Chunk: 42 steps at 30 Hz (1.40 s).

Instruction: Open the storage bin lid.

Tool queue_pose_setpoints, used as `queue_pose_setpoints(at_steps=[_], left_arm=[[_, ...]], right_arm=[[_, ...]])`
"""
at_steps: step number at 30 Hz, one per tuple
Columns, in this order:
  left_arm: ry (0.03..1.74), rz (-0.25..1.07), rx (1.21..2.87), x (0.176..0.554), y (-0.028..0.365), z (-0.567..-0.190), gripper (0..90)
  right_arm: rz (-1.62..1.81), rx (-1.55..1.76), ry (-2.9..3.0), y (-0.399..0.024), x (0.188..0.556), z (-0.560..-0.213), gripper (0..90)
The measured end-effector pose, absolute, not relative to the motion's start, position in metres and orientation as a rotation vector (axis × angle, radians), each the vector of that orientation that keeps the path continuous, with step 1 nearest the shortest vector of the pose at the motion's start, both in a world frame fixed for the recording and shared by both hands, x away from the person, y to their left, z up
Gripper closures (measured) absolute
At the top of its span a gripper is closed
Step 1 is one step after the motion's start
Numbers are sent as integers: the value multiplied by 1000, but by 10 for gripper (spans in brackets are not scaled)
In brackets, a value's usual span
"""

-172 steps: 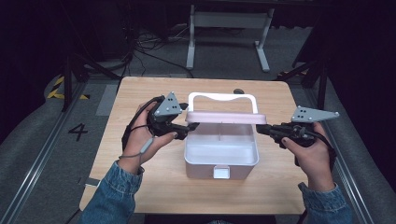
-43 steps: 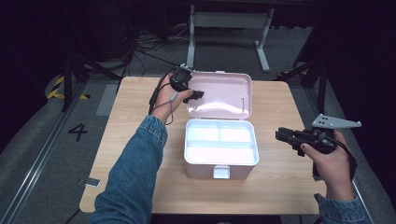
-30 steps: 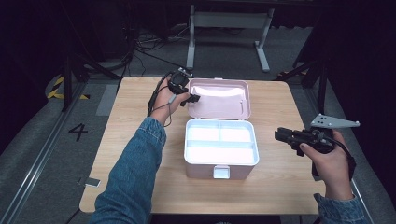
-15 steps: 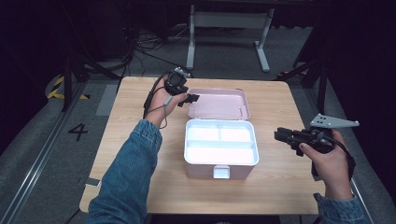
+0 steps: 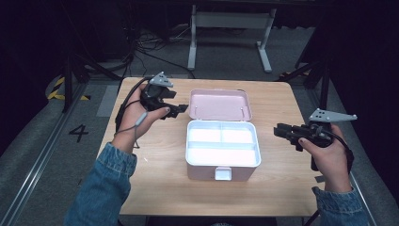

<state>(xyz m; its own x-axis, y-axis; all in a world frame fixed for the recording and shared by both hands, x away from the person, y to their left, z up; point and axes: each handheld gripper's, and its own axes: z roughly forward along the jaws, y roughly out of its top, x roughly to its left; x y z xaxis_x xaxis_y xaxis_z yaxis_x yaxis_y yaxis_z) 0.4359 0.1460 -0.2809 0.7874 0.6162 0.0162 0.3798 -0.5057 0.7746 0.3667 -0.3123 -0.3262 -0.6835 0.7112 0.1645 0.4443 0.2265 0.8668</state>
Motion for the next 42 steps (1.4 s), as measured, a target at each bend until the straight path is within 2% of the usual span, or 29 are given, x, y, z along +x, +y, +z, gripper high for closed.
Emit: queue_pose_setpoints(at_steps=[7,13,20,28,42], left_arm=[[724,405,2157,392,171,-273,330],[761,429,2157,373,189,-276,321],[808,396,2146,351,212,-293,311],[864,363,2161,349,217,-325,311],[985,354,2321,364,225,-366,288]], right_arm=[[1445,1100,2250,-316,376,-326,710],[1432,1109,2261,-320,382,-326,701],[1317,1111,2317,-325,386,-329,687],[1255,1155,2368,-331,387,-341,683],[1116,1223,2419,-335,392,-360,669]])
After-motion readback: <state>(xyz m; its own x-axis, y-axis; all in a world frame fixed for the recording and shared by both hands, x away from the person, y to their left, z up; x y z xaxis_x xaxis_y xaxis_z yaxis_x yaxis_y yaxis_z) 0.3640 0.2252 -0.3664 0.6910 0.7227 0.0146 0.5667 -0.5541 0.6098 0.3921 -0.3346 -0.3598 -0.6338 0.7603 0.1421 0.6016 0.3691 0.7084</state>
